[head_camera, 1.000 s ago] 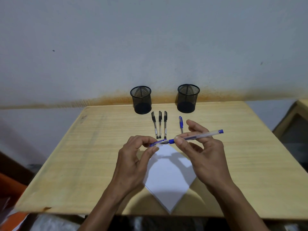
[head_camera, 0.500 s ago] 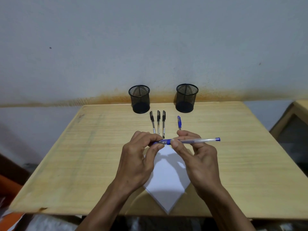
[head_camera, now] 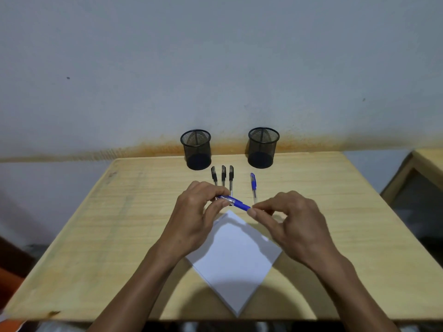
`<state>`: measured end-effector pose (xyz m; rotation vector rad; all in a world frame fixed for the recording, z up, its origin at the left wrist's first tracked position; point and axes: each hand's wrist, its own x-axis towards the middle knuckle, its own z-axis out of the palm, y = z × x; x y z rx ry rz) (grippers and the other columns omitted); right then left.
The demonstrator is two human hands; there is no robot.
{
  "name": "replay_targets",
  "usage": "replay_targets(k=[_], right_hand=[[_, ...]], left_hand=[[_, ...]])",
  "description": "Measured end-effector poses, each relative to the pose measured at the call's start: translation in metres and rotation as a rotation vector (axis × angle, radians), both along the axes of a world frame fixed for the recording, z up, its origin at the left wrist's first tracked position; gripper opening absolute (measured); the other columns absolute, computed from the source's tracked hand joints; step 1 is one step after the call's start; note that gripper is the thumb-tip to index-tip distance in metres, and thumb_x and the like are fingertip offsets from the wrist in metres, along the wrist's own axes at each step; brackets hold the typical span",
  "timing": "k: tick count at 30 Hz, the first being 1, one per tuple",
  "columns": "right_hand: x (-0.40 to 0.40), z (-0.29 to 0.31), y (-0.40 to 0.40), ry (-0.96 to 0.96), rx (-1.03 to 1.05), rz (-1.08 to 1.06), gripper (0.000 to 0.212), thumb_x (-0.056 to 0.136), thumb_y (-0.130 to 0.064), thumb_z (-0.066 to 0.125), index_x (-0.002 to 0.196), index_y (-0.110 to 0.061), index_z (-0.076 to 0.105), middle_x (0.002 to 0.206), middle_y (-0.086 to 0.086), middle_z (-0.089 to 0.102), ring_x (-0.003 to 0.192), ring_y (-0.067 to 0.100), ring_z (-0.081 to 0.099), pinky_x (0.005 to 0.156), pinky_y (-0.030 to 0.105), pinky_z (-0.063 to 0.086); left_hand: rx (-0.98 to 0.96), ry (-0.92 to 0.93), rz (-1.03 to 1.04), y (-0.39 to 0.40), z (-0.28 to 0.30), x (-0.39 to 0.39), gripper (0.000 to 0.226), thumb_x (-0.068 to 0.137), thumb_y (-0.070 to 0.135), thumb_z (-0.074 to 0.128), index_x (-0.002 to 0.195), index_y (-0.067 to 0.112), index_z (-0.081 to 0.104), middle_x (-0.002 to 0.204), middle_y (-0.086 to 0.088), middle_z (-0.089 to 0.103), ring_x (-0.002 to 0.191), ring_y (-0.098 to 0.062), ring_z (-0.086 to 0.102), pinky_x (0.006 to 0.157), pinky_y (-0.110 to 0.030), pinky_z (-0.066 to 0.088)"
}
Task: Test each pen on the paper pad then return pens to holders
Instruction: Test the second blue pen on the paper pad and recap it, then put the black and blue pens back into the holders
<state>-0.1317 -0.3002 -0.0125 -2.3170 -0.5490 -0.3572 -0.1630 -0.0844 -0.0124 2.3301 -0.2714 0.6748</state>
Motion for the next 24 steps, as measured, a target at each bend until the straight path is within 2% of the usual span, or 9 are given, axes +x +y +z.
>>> replay_targets(k=[2,4,7,9,12,16,19,21,24], right_hand=[[0.003,-0.007,0.005,-0.024,-0.089,-0.009,0.013,0.088,-0.043,0.074,0.088,-0.032,0.08,0.08,-0.013,0.073,0.09,0.016,0.058,0.073,0.036,0.047],[0.009,-0.017,0.008,-0.018,-0.046,-0.019,0.011,0.087,-0.037,0.076,0.084,-0.027,0.078,0.084,-0.011,0.069,0.097,0.017,0.054,0.076,0.037,0.045],[0.031,-0.031,0.012,0.036,0.036,-0.206,0.016,0.086,-0.033,0.077,0.075,-0.022,0.074,0.093,-0.012,0.056,0.106,0.019,0.049,0.082,0.036,0.043],[0.049,-0.033,0.015,0.152,0.056,-0.38,0.021,0.088,-0.032,0.072,0.07,-0.023,0.066,0.097,-0.011,0.052,0.113,0.02,0.047,0.088,0.035,0.039],[0.075,-0.038,0.022,0.237,-0.041,-0.516,0.02,0.089,-0.032,0.068,0.071,-0.023,0.065,0.107,-0.005,0.059,0.12,0.024,0.047,0.094,0.038,0.04],[0.094,-0.048,0.033,0.274,-0.204,-0.559,0.024,0.091,-0.036,0.064,0.087,-0.016,0.076,0.117,0.002,0.062,0.121,0.026,0.046,0.096,0.041,0.039],[0.095,-0.05,0.037,0.247,-0.26,-0.587,0.028,0.092,-0.04,0.062,0.09,-0.017,0.078,0.117,0.003,0.062,0.12,0.026,0.046,0.096,0.042,0.038],[0.093,-0.048,0.036,0.228,-0.27,-0.594,0.034,0.092,-0.047,0.059,0.091,-0.018,0.077,0.118,0.002,0.061,0.12,0.026,0.045,0.097,0.042,0.037],[0.087,-0.042,0.034,0.203,-0.217,-0.563,0.044,0.09,-0.058,0.055,0.105,-0.022,0.075,0.122,-0.001,0.058,0.125,0.024,0.041,0.1,0.043,0.033]], left_hand=[[0.03,-0.005,-0.002,-0.001,-0.002,0.005,0.016,0.092,0.023,0.064,0.104,0.019,0.073,0.096,0.011,0.067,0.092,-0.011,0.057,0.08,-0.029,0.047],[0.043,0.008,0.003,-0.001,-0.004,0.011,0.021,0.093,0.023,0.067,0.114,0.02,0.071,0.105,0.011,0.067,0.1,-0.01,0.057,0.086,-0.028,0.048],[0.011,0.045,0.058,0.001,-0.009,0.018,0.044,0.09,0.026,0.074,0.132,0.021,0.062,0.123,0.012,0.061,0.115,-0.006,0.053,0.096,-0.009,0.037],[-0.011,0.077,0.105,0.005,-0.014,0.023,0.045,0.09,0.031,0.074,0.133,0.021,0.061,0.128,0.009,0.061,0.12,-0.007,0.052,0.1,-0.017,0.038],[-0.037,0.136,0.154,0.01,-0.022,0.027,0.042,0.091,0.04,0.07,0.128,0.021,0.063,0.127,0.01,0.06,0.119,-0.009,0.054,0.099,-0.026,0.042],[-0.052,0.191,0.206,0.014,-0.029,0.031,0.041,0.09,0.039,0.071,0.126,0.02,0.065,0.124,0.012,0.06,0.12,-0.011,0.053,0.098,-0.027,0.04],[-0.052,0.231,0.229,0.016,-0.032,0.034,0.043,0.091,0.041,0.069,0.128,0.02,0.063,0.128,0.011,0.059,0.122,-0.012,0.052,0.101,-0.031,0.041],[-0.038,0.251,0.249,0.016,-0.033,0.038,0.047,0.091,0.044,0.068,0.131,0.02,0.06,0.133,0.007,0.058,0.126,-0.014,0.05,0.104,-0.036,0.04],[0.013,0.287,0.311,0.014,-0.034,0.046,0.061,0.091,0.051,0.065,0.14,0.018,0.052,0.142,0.003,0.054,0.133,-0.017,0.043,0.108,-0.037,0.035]])
